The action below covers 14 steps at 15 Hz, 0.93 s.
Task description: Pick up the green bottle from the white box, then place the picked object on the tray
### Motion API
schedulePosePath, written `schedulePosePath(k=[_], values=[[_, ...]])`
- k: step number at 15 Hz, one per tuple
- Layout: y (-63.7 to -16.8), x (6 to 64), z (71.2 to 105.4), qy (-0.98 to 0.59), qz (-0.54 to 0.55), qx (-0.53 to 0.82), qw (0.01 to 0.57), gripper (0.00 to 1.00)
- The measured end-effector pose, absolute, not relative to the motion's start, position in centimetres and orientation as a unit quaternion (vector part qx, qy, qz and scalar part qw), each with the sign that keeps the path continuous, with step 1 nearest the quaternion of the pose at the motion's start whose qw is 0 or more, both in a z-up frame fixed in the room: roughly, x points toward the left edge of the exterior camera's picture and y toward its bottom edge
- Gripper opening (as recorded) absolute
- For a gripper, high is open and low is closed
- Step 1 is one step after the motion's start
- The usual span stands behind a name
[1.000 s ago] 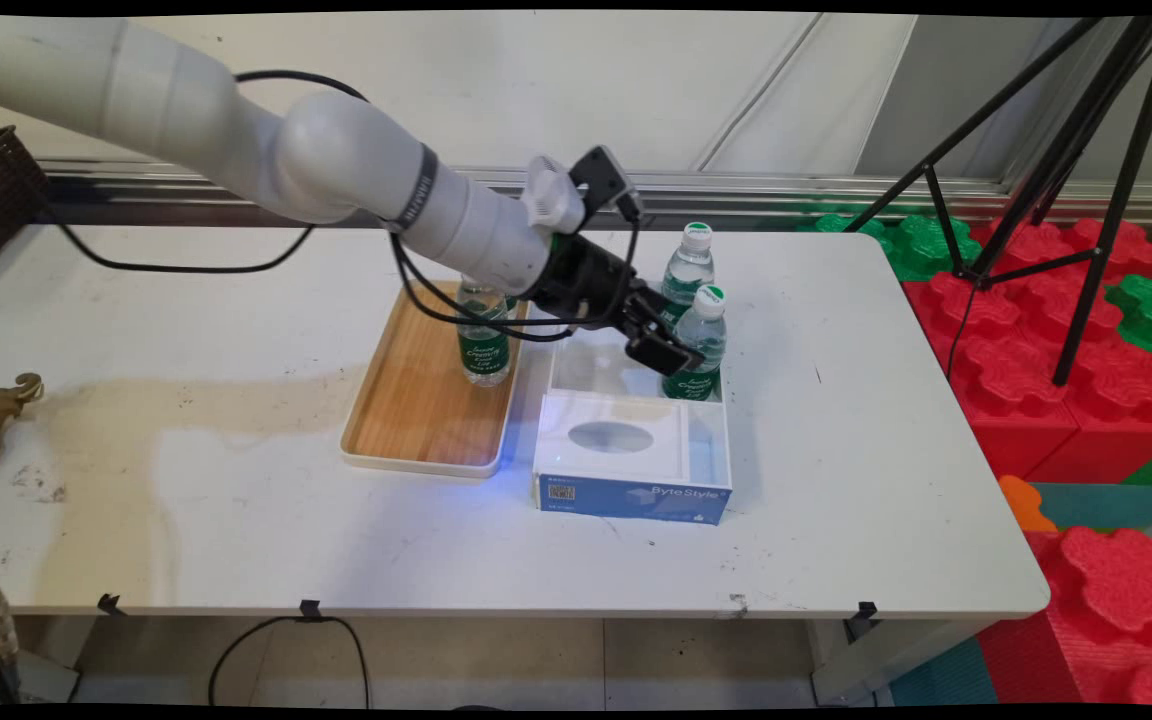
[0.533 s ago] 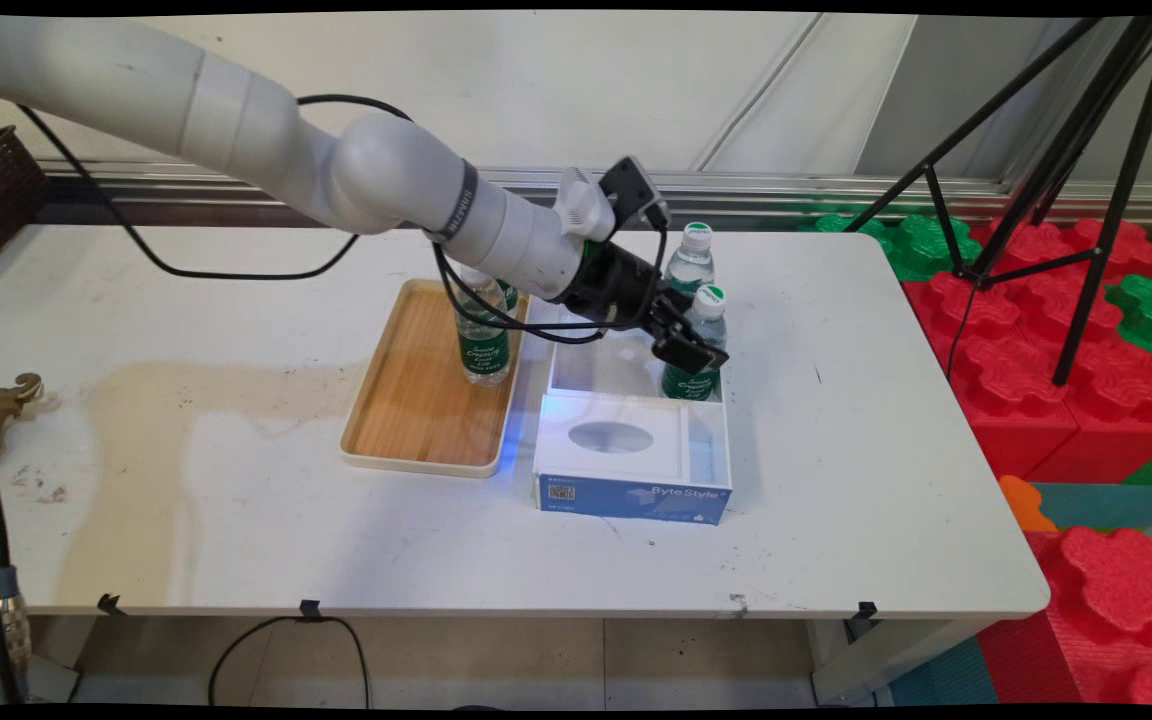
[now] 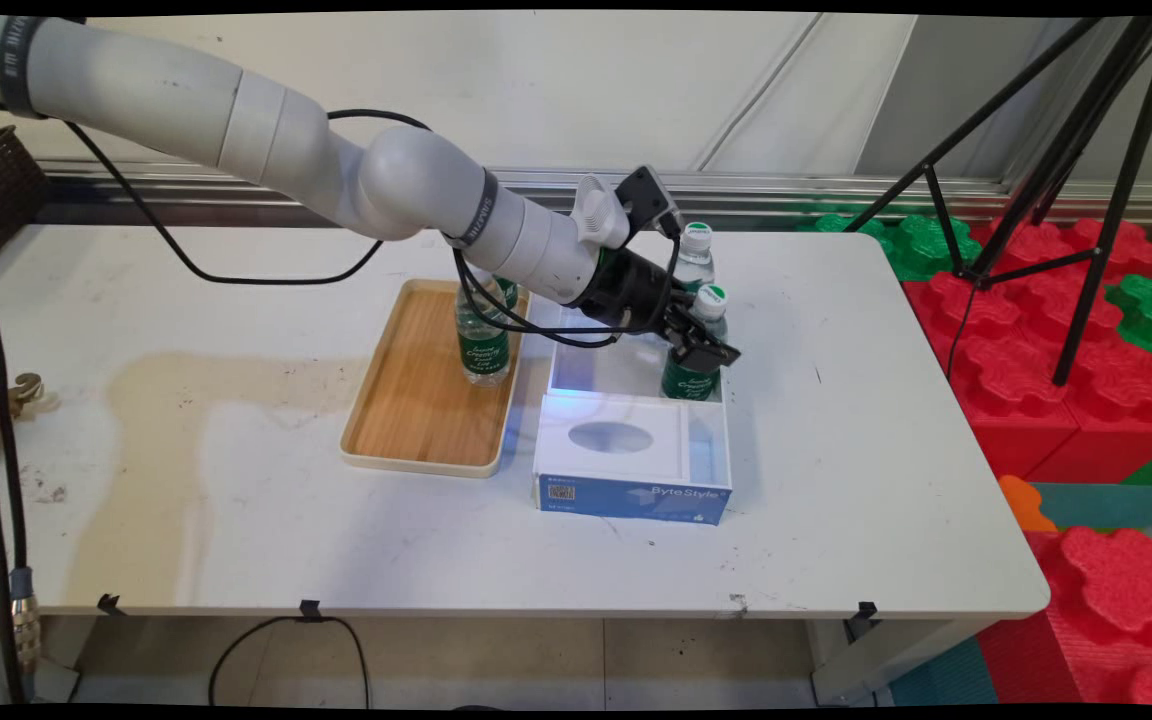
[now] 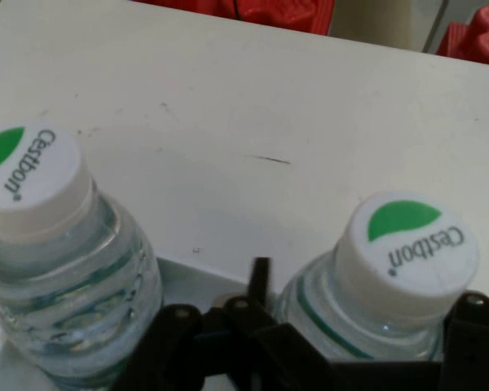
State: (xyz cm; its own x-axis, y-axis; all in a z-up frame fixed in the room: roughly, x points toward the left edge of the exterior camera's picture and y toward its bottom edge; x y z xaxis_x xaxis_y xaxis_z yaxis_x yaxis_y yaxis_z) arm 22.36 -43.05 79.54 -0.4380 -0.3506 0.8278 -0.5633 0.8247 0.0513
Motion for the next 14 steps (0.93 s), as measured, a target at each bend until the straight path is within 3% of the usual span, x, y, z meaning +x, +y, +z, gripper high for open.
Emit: schedulePosePath(k=[7, 14], values=[[-43.0, 22.7, 80.4, -0.840, 0.112, 0.265, 0.459, 0.00], [-41.8, 24.4, 86.1, -0.831, 0.115, 0.270, 0.473, 0.00]])
